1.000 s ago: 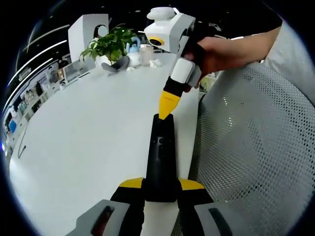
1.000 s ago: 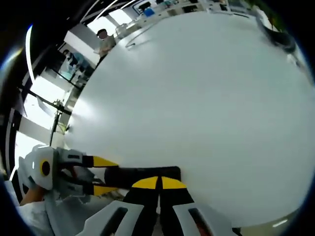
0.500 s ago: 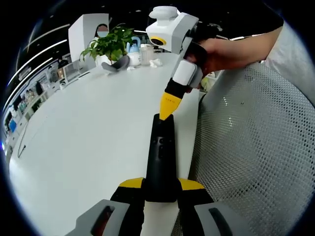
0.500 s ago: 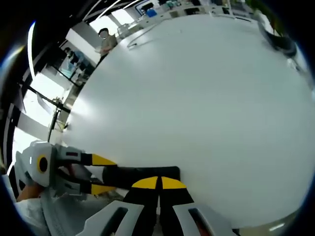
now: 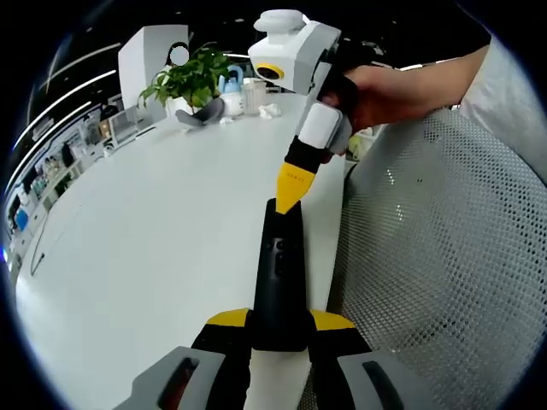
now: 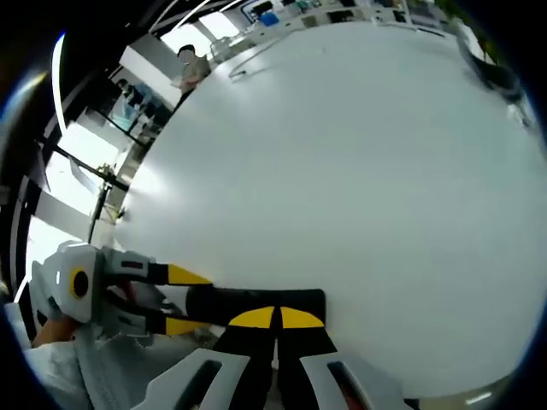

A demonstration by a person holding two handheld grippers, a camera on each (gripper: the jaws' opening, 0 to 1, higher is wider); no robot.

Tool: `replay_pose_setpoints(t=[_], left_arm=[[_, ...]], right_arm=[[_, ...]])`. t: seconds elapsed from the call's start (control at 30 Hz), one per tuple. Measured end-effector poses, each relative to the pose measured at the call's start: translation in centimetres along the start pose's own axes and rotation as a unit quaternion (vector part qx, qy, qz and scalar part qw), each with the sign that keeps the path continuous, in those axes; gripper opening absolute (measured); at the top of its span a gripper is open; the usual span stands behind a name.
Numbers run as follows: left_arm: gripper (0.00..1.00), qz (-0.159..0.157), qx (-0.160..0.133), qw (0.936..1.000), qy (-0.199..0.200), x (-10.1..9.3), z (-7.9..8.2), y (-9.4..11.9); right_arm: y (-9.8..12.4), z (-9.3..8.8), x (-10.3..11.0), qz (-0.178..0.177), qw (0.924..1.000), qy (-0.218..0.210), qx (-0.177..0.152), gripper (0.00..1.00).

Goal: Press the specified remote control buttons in sequence, fully releasing each button before pressing the next.

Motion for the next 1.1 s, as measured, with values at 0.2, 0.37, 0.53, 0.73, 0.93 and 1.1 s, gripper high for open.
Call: replay_pose_setpoints(t=[0.2,0.37,0.53,0.73,0.93,1.1], left_arm=[[0.25,-0.001,-0.002,1.0,0.0,0.01,-0.02,0.03],[0.25,-0.001,-0.002,1.0,0.001,0.02,-0.01,0.04],[0.25,-0.002,-0.002,1.0,0.001,0.02,-0.01,0.03],[0.25,-0.002,-0.004,1.0,0.001,0.01,0.0,0.01],[0.25,-0.002,-0.004,1.0,0.0,-0.01,0.01,-0.03],[0.25,-0.002,-0.004,1.0,-0.001,-0.05,0.02,-0.04]], right_arm=[[0.0,-0.07,-0.05,0.003,1.0,0.0,0.001,0.0],[0.0,-0.06,-0.05,0.006,0.9999,-0.009,0.005,0.0],[0.03,-0.19,0.0,0.002,1.0,-0.004,-0.003,0.0],[-0.01,-0.17,-0.06,0.006,0.9999,-0.014,-0.003,0.0],[0.01,-0.18,-0.03,0.006,0.9999,-0.015,-0.004,0.0],[0.1,-0.13,0.05,0.007,0.9999,-0.013,0.0,0.0]])
Point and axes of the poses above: the point that each gripper's makers call its tool centre point, and the gripper's own axes: y roughly backward along the fingers, x roughly to its left, z roughly out of its top, the point moved 5 cm from there along y, roughly backward along the fingers, and after that the axes turned 10 degrees about -z, right-handed, at the moved point
